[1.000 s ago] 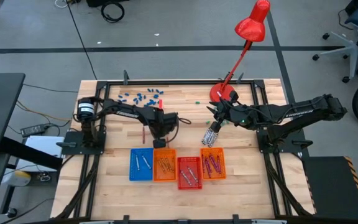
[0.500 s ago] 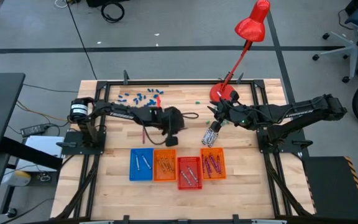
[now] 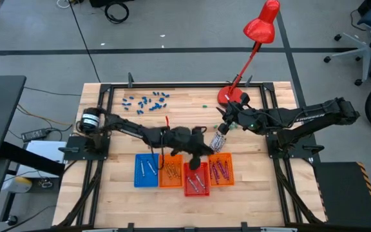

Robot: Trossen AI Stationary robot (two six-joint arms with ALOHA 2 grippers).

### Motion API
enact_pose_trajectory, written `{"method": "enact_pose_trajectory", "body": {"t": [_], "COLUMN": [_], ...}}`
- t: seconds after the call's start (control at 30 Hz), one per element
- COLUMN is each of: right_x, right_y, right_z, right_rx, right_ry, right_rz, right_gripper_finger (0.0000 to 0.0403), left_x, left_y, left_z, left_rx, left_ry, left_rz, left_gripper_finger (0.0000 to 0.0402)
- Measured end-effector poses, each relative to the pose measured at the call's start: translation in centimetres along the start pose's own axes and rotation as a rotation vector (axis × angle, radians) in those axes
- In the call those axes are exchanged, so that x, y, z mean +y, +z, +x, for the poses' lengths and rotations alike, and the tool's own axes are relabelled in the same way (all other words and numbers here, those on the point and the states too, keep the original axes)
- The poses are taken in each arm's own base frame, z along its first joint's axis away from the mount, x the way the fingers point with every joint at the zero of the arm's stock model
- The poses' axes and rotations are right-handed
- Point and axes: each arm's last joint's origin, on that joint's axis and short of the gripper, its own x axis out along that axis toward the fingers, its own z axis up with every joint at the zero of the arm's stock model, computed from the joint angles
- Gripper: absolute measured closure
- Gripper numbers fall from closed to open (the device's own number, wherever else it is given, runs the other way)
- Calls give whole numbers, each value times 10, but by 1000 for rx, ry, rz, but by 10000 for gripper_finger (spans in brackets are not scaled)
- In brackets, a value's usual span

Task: Sort crayons
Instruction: Put the red crayon into the right orange bin

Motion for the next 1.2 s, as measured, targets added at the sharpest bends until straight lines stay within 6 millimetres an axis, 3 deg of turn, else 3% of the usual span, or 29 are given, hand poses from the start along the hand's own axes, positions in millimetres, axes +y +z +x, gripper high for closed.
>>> {"method": "enact_pose_trajectory", "body": {"t": [0.17, 0.43, 0.7, 1.07, 1.2], "right_x": [2, 7, 8, 8, 8], "right_y": [0, 0, 2, 3, 3], "right_z": [-2, -6, -7, -7, -7], "right_rx": [-4, -14, -32, -35, -34], "right_ry": [11, 39, 43, 44, 52], "right_rz": [5, -3, -11, -9, -10], "right_gripper_finger": [297, 297, 297, 297, 297], "left_x": [-14, -22, -22, -17, -11], "left_y": [-20, -43, -44, -48, -46], "left_z": [21, 35, 35, 37, 35], "left_rx": [-85, -98, -88, -61, -26], "left_ry": [-75, -47, -13, 6, -49], "left_rz": [-223, -392, -388, -376, -236], "left_gripper_finger": [365, 365, 355, 263, 248]}}
